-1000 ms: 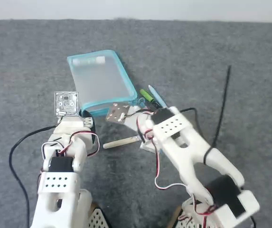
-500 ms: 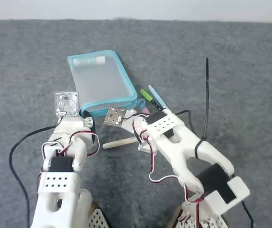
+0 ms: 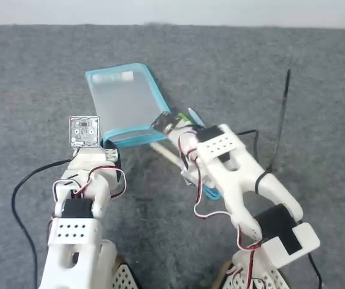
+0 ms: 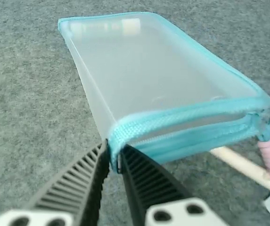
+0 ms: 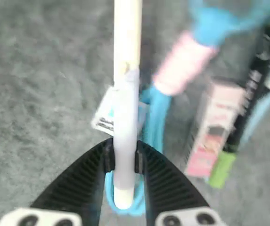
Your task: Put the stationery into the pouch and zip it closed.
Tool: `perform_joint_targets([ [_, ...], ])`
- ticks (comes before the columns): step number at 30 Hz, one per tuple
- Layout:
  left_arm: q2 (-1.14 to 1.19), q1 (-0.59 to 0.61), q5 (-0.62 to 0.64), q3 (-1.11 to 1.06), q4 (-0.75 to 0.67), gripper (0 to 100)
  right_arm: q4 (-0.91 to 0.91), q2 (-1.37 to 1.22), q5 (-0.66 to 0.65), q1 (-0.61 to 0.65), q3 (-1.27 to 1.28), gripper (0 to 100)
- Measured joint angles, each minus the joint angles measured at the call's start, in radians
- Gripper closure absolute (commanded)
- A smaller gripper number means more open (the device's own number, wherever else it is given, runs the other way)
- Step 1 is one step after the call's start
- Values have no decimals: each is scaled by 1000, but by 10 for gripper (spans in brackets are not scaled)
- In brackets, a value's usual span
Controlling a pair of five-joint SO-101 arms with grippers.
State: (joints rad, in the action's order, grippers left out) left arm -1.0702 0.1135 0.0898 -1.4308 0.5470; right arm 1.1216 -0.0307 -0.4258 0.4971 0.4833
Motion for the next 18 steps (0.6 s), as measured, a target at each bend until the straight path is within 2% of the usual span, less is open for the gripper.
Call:
perform_joint_targets([
  [11, 0, 0, 0, 0, 0, 988, 250, 11, 37, -11, -98, 992],
  [18, 0, 0, 0, 0, 0, 988, 262, 301, 23, -11, 40, 992],
])
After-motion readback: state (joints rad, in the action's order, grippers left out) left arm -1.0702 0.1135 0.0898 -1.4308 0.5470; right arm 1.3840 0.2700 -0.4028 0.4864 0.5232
